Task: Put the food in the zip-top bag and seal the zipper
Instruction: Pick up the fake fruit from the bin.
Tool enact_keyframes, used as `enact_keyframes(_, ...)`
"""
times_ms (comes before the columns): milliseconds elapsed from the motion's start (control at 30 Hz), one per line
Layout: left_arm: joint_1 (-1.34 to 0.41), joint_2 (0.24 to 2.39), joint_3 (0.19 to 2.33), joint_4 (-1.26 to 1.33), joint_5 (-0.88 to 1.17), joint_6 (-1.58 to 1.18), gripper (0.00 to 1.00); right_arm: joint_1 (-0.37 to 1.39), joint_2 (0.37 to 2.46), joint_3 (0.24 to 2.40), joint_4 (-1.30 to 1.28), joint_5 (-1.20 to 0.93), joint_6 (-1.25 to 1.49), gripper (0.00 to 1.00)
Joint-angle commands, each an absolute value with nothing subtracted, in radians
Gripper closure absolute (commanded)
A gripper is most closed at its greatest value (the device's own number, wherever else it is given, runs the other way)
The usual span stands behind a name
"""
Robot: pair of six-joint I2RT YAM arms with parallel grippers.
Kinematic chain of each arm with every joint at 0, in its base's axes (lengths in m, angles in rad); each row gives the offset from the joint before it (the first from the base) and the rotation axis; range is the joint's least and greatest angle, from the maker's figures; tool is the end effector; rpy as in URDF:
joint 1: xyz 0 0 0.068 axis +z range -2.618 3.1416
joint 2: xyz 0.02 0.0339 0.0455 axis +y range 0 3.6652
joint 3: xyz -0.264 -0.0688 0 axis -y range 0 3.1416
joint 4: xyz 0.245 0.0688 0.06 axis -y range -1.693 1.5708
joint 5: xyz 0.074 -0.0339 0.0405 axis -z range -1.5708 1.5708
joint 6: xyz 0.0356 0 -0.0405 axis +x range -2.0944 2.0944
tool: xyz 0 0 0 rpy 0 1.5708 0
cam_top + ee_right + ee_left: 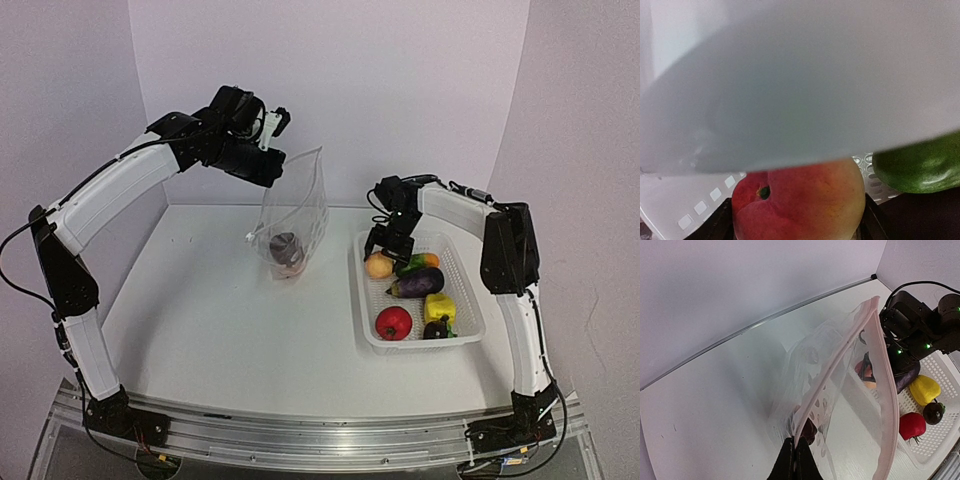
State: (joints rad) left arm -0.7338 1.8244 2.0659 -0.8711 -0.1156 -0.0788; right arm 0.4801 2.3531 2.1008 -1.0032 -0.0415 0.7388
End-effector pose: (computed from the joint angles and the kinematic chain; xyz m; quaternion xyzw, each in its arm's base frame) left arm 0.2984 -0.2636 0.4215 0.2614 0.8509 -0.1316 0.4362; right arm 0.4360 0.2287 0.1935 0.1241 0.9796 0.1067 0.1170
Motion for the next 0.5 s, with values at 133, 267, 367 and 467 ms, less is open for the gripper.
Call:
enact_keyframes(133, -0.730, 1.773, 2.066, -0.839, -0.111, -0.085, 1.00, 0.480, 2.195, 2.075, -1.016, 0.026, 0.705, 0.67)
enact_keyframes(267, -0.730, 1.779, 2.071, -0.838, -0.105, -0.086, 1.00, 0.489, 2.042, 2.041, -1.016, 0.068, 0.675, 0.70)
enact_keyframes(367, -0.731, 1.783, 2.074, -0.837, -0.104, -0.086, 1.00, 0.537, 1.928, 2.068, -1.011, 0.126, 0.624, 0.73)
enact_keyframes(467, -0.730, 1.790, 2.077, -0.836, -0.103, -0.087, 1.00, 0.648, 1.859, 2.125, -0.935, 0.166, 0.535, 0.74)
